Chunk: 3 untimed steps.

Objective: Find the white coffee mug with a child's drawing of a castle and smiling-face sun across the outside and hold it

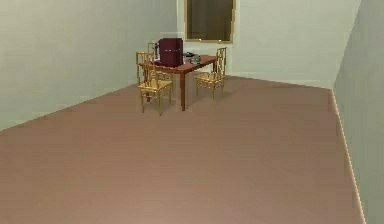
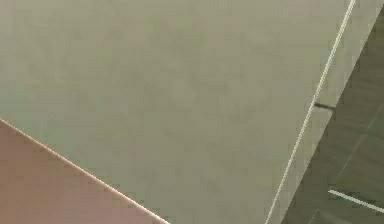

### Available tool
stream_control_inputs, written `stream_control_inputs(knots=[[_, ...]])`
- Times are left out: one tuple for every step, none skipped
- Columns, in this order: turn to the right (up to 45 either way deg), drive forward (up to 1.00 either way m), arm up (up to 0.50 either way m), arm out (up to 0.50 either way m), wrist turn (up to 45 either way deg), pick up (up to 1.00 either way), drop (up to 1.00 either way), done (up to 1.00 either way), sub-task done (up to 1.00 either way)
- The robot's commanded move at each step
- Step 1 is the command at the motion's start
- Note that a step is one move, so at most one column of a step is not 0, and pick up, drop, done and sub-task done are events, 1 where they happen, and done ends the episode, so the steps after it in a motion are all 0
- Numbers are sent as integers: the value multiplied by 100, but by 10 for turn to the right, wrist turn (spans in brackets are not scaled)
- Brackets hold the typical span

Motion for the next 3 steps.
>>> stream_control_inputs(knots=[[30, 0, 0, 0, 0, 0, 0, 0, 0], [0, 100, 0, 0, 0, 0, 0, 0, 0], [0, 100, 0, 0, 0, 0, 0, 0, 0]])
